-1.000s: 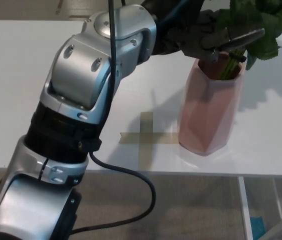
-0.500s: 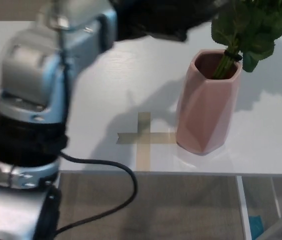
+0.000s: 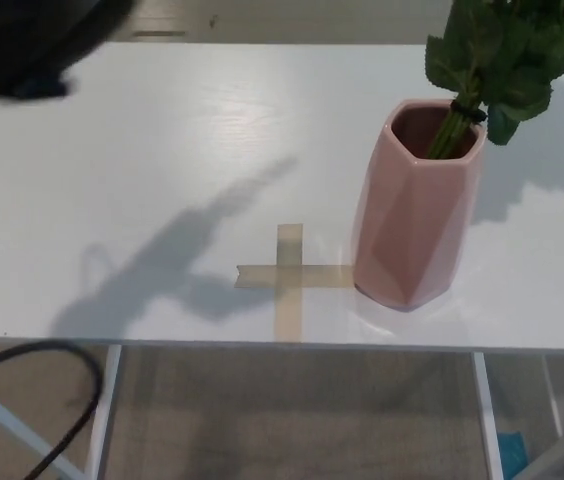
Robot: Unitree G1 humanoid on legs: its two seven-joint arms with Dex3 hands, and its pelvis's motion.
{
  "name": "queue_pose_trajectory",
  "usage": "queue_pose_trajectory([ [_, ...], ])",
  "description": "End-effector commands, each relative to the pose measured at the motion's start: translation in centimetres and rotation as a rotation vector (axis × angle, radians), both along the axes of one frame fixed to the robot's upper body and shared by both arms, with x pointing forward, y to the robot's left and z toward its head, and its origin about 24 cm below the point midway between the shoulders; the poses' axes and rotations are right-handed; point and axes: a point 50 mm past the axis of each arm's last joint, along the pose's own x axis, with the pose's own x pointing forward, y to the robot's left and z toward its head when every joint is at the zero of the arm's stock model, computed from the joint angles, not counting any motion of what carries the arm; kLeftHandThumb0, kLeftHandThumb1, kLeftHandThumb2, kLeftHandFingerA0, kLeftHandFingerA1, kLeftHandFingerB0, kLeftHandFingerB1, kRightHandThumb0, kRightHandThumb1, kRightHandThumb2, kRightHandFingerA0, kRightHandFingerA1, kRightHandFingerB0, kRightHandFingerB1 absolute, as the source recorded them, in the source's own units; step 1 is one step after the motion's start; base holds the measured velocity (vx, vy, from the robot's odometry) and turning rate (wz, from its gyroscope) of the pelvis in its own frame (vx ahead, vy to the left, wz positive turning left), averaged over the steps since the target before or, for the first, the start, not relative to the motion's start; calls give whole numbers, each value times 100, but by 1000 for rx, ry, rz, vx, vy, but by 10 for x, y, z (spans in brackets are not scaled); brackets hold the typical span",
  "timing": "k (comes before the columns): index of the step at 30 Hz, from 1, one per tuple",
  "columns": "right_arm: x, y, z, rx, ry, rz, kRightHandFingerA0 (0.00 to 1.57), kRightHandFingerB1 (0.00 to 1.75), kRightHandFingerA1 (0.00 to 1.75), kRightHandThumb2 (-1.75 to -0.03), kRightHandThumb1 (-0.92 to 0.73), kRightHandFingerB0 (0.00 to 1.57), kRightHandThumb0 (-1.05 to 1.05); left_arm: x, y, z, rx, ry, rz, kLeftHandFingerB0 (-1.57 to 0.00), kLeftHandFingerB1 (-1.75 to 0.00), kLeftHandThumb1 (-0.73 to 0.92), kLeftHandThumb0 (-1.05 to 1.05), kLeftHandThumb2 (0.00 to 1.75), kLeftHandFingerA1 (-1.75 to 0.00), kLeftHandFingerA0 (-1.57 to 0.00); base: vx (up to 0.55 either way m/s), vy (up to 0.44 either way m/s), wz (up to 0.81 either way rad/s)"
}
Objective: Use the left hand to pick up the rose and then lift and insert it into the pink vase.
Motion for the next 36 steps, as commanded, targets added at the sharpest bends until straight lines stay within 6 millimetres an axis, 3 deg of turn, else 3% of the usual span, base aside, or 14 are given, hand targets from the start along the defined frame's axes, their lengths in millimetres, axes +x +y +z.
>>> queue_pose_trajectory([
  [1, -16, -3, -7, 2, 60, -24, 72, 47, 52, -56, -55, 61, -21, -48, 16, -7, 46, -91, -110, -3, -19, 40, -72, 86, -15, -4, 0, 0, 0],
  [4, -17, -3, -7, 2, 63, -27, 73, 47, 53, -56, -55, 61, -20, -65, 26, -19, 46, -70, -97, 0, -27, 50, -89, 58, -26, -1, 0, 0, 0],
  [8, -18, -4, -8, 2, 65, -29, 73, 47, 53, -56, -55, 61, -20, -71, 29, -24, 42, -62, -96, 0, -27, 50, -89, 58, -26, -1, 0, 0, 0],
  [11, -21, -5, -8, 0, 73, -25, 72, 47, 52, -55, -55, 60, -20, -95, 49, -80, -41, 143, -140, -10, -33, 39, -73, 73, -40, -19, 0, 0, 0],
  [14, -21, -4, -9, -1, 74, -24, 72, 47, 52, -55, -55, 60, -20, -100, 52, -86, -51, 179, -147, -10, -33, 39, -73, 73, -40, -19, 0, 0, 0],
  [19, -23, -5, -9, -2, 88, -21, 71, 47, 51, -55, -55, 61, -20, -123, 71, -137, -5, 412, 11, -27, -30, 43, -67, 54, -35, -31, 0, 0, 0],
  [20, -27, -6, -11, -4, 97, -19, 71, 47, 52, -55, -55, 61, -21, -128, 84, -175, 44, 529, 157, -20, -35, 38, -69, 68, -40, -24, 0, 0, 0],
  [21, -28, -6, -11, -4, 98, -18, 71, 47, 52, -55, -55, 61, -21, -130, 85, -179, 54, 544, 170, -20, -35, 38, -69, 68, -40, -24, 0, 0, 0],
  [22, -29, -6, -11, -3, 98, -20, 72, 47, 52, -56, -55, 61, -21, -130, 90, -194, 53, 592, 213, -8, -49, 19, -30, 83, -51, -10, 0, 0, 0],
  [24, -31, -7, -12, -3, 100, -23, 72, 47, 52, -56, -55, 61, -20, -132, 101, -238, 104, 749, 363, -9, -49, 21, -30, 84, -51, -10, 0, 0, 0],
  [28, -32, -7, -12, -3, 102, -24, 72, 47, 52, -56, -55, 61, -20, -133, 101, -242, 120, 753, 371, -9, -49, 21, -30, 84, -51, -10, 0, 0, 0],
  [29, -34, -5, -13, -8, 107, -26, 72, 47, 52, -55, -55, 61, -19, -124, 112, -296, 249, 936, 566, -6, -48, 22, -31, 85, -50, -7, 0, 0, 0],
  [34, -37, -5, -14, -9, 116, -18, 72, 47, 52, -55, -55, 61, -20, -125, 117, -331, 297, 1038, 649, -6, -48, 22, -31, 84, -50, -7, 0, 0, 0],
  [36, -39, -6, -15, -7, 115, -18, 72, 46, 52, -56, -55, 59, -20, -116, 118, -374, 248, 1207, 761, -7, -49, 21, -31, 84, -50, -8, 0, 0, 0],
])
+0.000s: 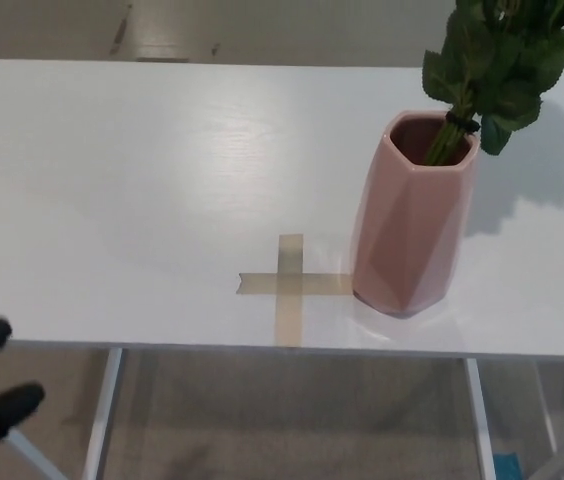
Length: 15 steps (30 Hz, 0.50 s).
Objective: Use the left hand to pick up the rose and then lift and insert it into the pink vase.
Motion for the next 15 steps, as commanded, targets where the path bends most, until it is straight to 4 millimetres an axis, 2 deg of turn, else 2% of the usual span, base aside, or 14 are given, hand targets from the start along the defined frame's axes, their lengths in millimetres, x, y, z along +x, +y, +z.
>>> queue_pose_trajectory([
  [1, -30, -5, -10, -9, 82, -12, 72, 46, 52, -56, -55, 59, -20, -18, 19, -136, 486, 469, 188, -7, -49, 21, -31, 84, -50, -8, 0, 0, 0],
  [3, -30, -5, -10, -9, 82, -12, 72, 46, 52, -56, -55, 59, -20, -18, 20, -137, 488, 468, 187, -7, -49, 21, -31, 84, -50, -8, 0, 0, 0],
  [4, -32, -1, -12, -7, 91, -9, 72, 46, 52, -56, -55, 58, -21, -10, 24, -147, 458, 530, 292, -23, -29, 46, -61, 56, -33, -28, 0, 0, 0],
  [5, -33, 0, -13, -6, 95, -8, 72, 46, 52, -56, -55, 58, -21, -7, 25, -152, 444, 558, 334, -23, -29, 46, -61, 56, -33, -28, 0, 0, 0],
  [6, -33, 1, -14, -5, 95, -9, 73, 46, 53, -56, -55, 57, -21, -9, 25, -158, 437, 580, 380, -21, -37, 40, -64, 70, -40, -25, 0, 0, 0],
  [9, -33, 1, -14, -5, 95, -9, 73, 46, 53, -56, -55, 57, -21, -9, 26, -160, 440, 582, 385, -21, -37, 40, -64, 70, -40, -25, 0, 0, 0],
  [11, -36, -4, -13, 3, 87, -37, 72, 46, 53, -56, -55, 58, -21, -23, 15, -180, 485, 654, 333, -21, -37, 40, -64, 70, -40, -26, 0, 0, 0],
  [15, -34, -4, -12, 2, 84, -40, 72, 46, 52, -56, -55, 58, -20, -26, 17, -183, 538, 673, 247, -21, -37, 41, -65, 70, -40, -25, 0, 0, 0],
])
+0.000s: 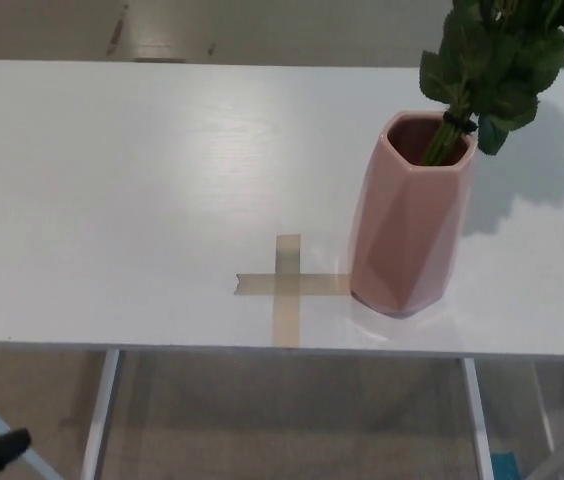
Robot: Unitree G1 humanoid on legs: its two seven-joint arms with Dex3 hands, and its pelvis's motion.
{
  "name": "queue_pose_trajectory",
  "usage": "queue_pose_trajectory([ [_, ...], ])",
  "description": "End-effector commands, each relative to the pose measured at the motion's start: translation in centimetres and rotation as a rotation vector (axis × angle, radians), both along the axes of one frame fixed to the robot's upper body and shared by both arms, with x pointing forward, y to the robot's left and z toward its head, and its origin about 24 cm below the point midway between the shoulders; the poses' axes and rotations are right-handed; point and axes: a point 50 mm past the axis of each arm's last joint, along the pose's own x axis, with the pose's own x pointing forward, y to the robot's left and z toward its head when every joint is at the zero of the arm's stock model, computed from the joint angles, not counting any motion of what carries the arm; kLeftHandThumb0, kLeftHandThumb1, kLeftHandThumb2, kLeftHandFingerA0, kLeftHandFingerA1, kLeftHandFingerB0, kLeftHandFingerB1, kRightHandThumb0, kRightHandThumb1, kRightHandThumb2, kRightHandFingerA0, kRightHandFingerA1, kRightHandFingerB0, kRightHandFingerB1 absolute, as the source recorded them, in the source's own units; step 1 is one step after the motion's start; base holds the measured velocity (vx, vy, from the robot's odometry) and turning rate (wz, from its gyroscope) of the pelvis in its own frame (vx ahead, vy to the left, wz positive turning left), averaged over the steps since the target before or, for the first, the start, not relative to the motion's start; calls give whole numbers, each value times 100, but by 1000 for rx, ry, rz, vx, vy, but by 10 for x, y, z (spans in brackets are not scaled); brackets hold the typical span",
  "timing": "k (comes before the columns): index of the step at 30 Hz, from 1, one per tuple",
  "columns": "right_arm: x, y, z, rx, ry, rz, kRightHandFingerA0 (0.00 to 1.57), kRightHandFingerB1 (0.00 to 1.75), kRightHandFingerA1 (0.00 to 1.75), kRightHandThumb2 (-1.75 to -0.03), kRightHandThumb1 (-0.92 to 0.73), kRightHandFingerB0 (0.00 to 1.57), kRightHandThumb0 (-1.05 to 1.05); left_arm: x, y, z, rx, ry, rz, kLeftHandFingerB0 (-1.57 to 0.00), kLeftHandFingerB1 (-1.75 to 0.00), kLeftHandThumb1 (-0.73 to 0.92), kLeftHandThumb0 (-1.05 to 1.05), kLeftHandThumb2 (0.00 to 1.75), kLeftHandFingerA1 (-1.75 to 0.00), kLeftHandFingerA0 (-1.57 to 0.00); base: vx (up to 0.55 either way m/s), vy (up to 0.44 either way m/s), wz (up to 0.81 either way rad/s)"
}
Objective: Use the left hand to pick up the rose and then lift and insert it into the pink vase.
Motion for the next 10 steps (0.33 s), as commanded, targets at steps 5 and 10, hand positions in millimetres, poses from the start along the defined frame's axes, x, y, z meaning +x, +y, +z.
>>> queue_pose_trajectory([
  [5, -18, 1, -8, 15, 44, -33, 67, 52, 58, -66, -50, 55, -28, -29, 24, -63, 546, 310, -135, -24, -29, 50, -65, 56, -32, -29, 0, 0, 0],
  [10, -17, 1, -8, 9, 45, -24, 70, 46, 51, -55, -54, 57, -21, -29, 27, -64, 558, 315, -127, -22, -29, 51, -68, 57, -32, -27, 0, 0, 0],
])
